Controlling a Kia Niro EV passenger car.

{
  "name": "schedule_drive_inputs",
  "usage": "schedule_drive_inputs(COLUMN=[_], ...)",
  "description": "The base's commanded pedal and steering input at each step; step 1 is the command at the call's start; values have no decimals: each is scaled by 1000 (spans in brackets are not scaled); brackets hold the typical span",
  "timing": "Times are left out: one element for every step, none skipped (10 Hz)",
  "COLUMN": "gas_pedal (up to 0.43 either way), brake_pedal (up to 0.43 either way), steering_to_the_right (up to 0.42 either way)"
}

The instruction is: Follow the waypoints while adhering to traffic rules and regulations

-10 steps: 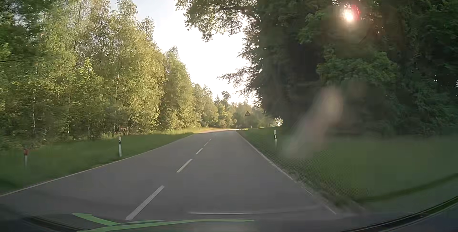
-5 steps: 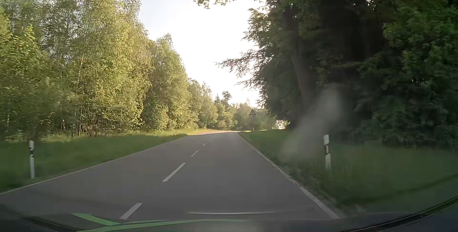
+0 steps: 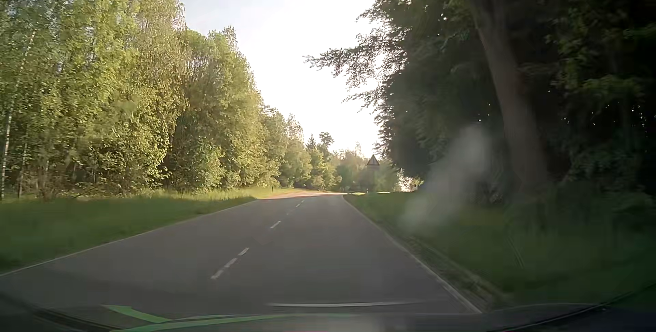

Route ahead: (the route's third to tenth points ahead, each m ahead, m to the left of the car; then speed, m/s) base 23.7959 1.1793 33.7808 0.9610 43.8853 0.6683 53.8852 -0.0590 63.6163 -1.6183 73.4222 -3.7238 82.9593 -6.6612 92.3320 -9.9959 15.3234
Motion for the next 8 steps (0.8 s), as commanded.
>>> schedule_drive_inputs(gas_pedal=[157, 157, 157, 157, 157, 157, 157, 157], brake_pedal=[0, 0, 0, 0, 0, 0, 0, 0], steering_to_the_right=[-1, -1, -1, -1, -1, -1, -1, -1])
